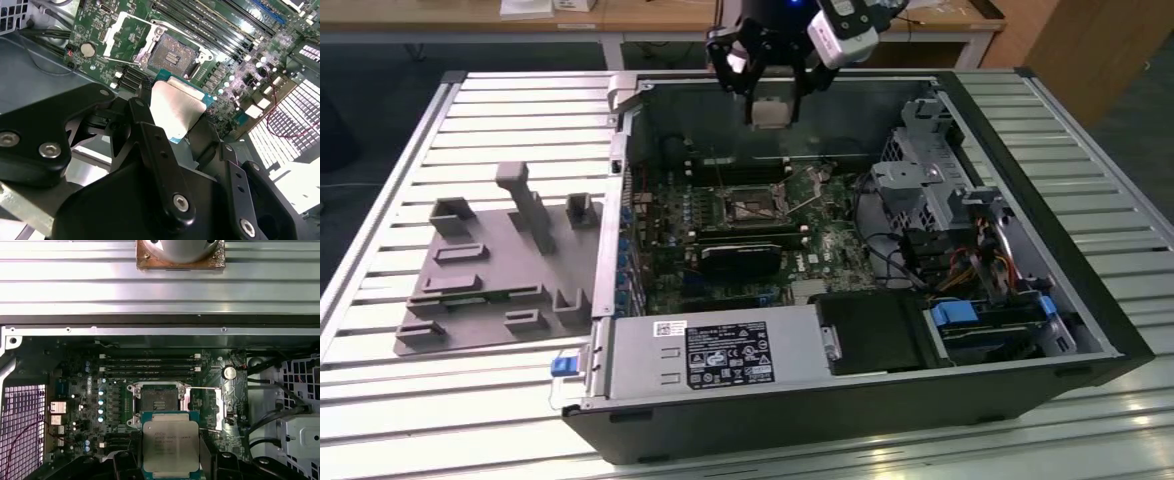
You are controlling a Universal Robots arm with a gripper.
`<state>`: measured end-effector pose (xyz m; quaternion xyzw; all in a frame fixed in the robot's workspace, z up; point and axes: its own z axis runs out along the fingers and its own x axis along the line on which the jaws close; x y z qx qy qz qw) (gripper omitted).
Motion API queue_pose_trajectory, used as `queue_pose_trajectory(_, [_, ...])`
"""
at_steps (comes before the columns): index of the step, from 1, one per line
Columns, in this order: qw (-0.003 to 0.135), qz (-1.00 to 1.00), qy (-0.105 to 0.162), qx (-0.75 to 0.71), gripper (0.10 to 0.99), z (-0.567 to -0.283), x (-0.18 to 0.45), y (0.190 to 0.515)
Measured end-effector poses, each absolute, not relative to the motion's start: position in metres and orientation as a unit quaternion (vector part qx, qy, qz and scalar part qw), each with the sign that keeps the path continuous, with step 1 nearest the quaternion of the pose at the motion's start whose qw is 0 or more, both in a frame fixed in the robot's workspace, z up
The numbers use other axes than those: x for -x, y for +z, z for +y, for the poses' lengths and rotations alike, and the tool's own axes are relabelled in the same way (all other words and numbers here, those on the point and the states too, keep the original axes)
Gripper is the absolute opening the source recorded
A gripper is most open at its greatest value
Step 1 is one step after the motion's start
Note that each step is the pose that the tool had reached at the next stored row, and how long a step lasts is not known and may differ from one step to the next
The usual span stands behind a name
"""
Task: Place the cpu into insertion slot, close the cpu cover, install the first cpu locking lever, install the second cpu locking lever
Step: 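Place the cpu into insertion slot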
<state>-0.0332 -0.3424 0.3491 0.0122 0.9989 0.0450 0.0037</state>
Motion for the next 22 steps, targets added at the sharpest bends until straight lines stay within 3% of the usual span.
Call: queue_pose_trajectory(22, [0.009, 0.999, 0.043, -0.013, 0.537, -0.342, 0.036, 0.321])
